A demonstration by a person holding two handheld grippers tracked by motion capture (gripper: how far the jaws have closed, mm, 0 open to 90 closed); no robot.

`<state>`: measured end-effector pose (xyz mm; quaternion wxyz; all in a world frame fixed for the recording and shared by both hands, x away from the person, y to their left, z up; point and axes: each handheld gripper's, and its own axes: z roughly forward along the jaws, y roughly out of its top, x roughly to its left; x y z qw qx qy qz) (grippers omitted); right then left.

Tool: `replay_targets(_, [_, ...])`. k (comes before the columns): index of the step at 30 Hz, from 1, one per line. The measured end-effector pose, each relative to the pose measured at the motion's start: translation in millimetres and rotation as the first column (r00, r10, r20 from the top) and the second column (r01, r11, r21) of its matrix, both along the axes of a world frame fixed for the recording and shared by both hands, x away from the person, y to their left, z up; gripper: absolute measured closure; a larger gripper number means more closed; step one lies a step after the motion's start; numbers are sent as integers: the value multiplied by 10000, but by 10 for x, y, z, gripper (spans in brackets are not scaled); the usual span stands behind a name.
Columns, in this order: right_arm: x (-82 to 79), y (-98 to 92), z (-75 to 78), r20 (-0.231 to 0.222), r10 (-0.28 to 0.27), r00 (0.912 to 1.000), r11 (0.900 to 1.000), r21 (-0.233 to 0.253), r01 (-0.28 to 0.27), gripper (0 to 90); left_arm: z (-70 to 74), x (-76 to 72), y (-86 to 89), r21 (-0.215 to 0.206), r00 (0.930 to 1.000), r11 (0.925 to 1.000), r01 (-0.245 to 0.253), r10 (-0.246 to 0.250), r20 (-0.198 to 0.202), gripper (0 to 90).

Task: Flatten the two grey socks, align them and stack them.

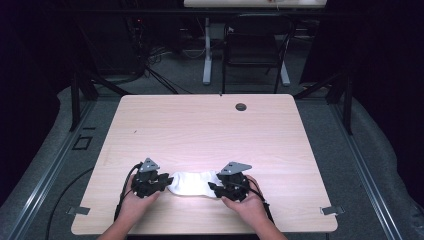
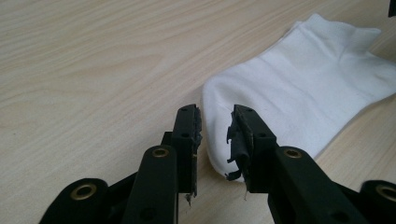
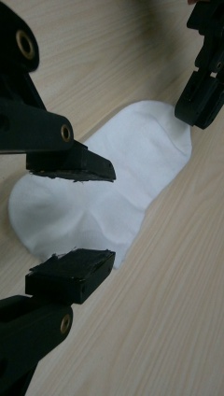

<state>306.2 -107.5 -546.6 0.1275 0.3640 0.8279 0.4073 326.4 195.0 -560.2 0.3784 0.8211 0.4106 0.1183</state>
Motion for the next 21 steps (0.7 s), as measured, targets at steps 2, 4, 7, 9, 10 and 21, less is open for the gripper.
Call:
replay_targets(2, [6,-52,6,61,-140,9999,9999,31,140,520,11,-4,19,-20,10000,10000,-56,56,28,694])
replay_targets(4, [13,-103,6,50,-277,9996,9996,35,277,513,20,-7,43,-71,9999,9999,-124,125,28,683])
replay_targets(7, [21,-172,1,51,-464,9989,9989,22,464,495,30,-7,79,-165,9997,9996,-226,226,-3,662])
replay_targets(9, [19,-216,-3,92,-530,9986,9986,56,529,484,34,-13,101,-141,9997,9996,-234,234,4,641])
replay_targets(10, [12,-234,-5,85,-584,9983,9983,80,583,478,35,-20,109,-146,9997,9995,-262,263,23,632])
replay_targets(21, [-107,-379,-54,-20,-610,9981,9980,-163,610,432,62,-101,214,-295,9989,9987,-406,412,206,515])
